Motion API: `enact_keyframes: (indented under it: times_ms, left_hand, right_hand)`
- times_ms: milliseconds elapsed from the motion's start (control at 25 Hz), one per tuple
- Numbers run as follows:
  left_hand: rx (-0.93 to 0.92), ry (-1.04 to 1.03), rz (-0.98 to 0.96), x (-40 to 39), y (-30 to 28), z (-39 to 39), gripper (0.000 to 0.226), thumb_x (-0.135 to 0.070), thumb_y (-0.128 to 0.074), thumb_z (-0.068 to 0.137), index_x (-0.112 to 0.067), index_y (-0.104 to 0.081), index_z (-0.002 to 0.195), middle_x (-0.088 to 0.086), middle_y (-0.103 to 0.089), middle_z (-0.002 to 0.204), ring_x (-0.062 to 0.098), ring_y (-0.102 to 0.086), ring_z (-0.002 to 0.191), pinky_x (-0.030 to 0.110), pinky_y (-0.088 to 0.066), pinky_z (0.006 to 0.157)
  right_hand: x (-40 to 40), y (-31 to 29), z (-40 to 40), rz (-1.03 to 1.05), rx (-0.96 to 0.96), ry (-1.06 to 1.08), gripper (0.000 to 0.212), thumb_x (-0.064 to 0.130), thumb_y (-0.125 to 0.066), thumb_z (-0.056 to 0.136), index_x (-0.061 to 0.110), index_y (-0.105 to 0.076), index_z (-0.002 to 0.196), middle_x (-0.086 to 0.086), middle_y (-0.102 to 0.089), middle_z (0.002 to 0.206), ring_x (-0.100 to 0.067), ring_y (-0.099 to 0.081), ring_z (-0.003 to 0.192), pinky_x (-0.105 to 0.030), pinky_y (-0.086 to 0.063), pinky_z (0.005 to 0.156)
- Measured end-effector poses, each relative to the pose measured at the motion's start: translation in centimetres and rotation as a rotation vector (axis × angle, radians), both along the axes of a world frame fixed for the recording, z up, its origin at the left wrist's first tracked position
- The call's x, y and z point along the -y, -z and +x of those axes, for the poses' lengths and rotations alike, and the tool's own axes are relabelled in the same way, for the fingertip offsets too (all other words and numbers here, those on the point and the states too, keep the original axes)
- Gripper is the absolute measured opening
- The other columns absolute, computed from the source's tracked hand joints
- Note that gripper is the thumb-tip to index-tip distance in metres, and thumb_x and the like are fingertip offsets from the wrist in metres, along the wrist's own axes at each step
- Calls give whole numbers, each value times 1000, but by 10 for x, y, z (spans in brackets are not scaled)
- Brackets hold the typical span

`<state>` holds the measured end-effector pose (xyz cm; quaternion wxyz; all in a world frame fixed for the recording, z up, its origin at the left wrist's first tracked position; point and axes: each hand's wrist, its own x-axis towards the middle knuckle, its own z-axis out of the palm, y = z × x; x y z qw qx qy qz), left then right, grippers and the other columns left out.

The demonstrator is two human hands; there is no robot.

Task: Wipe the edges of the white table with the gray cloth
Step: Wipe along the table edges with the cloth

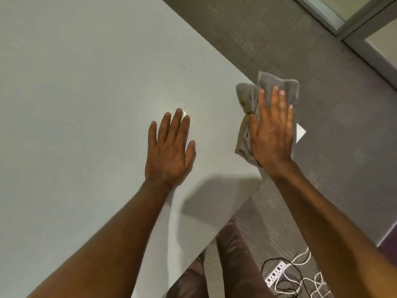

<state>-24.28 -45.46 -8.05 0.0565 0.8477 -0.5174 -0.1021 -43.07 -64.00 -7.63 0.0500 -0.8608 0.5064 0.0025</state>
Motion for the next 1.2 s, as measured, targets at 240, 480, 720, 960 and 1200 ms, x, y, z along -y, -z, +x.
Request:
enact_keyframes:
  times_ms: [240,480,720,960,1200]
  left_hand:
    - [17,5,2,-1,2,2,63,-45,-28,109,-18,-24,166,4,-15,176,27,-15,163,55,-15,130]
    - [12,10,25,1,1,2,66,-46,-12,108,-17,-17,167,5,-6,177,27,-5,164,56,-14,131]
    - [4,-40,93,6,-3,2,71,-48,3,106,-17,-11,168,7,-1,177,27,2,164,57,-12,130]
    - [41,-52,63,5,-1,1,67,-43,-25,106,-14,-23,166,8,-15,176,28,-12,164,57,-16,130]
    - [32,-56,26,4,-3,-1,68,-44,-24,105,-14,-22,166,8,-16,176,28,-14,163,57,-15,131]
  right_hand:
    - [-49,-8,-49,92,45,132,64,31,-26,106,11,-14,166,-18,-9,175,-34,-5,162,-60,-15,129]
    - [-133,-3,8,96,12,-194,59,30,-48,108,14,-30,163,-21,-27,168,-37,-21,159,-59,-24,127]
    - [-33,3,111,-14,-53,-299,67,49,-23,107,21,-15,167,-17,-16,174,-33,-13,162,-53,-14,131]
    - [26,0,168,12,88,-317,65,44,-25,101,25,-32,163,-15,-24,172,-32,-20,160,-54,-15,130]
    - [29,1,85,14,77,-88,63,36,-34,104,20,-28,164,-15,-24,172,-31,-20,161,-51,-17,130]
